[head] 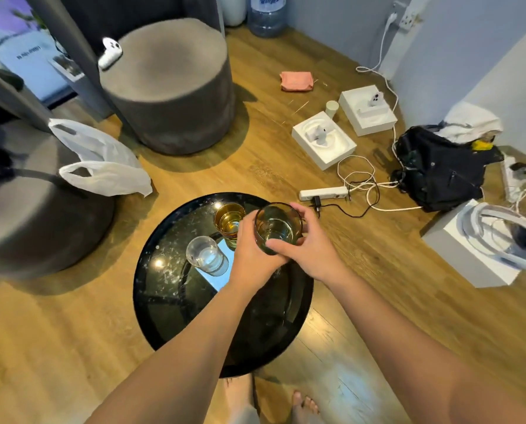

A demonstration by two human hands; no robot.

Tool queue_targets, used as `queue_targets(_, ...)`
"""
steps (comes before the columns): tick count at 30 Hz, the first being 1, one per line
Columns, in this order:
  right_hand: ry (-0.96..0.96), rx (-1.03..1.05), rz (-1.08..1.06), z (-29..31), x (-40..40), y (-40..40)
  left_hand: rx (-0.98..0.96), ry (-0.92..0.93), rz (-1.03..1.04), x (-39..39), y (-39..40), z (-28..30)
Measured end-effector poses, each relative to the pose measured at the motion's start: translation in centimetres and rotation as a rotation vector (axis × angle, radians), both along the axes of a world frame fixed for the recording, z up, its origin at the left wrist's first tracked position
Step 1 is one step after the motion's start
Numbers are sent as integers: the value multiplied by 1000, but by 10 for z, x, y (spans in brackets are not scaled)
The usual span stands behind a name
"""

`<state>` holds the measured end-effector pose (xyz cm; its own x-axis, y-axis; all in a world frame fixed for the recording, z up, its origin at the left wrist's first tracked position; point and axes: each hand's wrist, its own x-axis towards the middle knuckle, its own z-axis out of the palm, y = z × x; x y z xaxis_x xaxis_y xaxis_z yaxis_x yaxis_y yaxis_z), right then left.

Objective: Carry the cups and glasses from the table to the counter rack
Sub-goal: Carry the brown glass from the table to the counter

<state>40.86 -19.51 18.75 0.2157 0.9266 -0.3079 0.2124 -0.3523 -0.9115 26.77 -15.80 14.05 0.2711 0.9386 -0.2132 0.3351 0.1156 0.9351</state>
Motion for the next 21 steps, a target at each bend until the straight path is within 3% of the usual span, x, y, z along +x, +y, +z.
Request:
queue_targets(6,-66,152,-22,150,24,-2,157,-115,55,43,16,137)
queue_targets(14,-86,463,-164,353,54,-23,420,-297,-46,85,5,347)
queue_targets(19,-27,583,-226,439,58,-45,696,-182,-119,101,-9,442)
queue_targets(21,-64,605,-239,461,59,-58,657,-280,-220,105,-19,462)
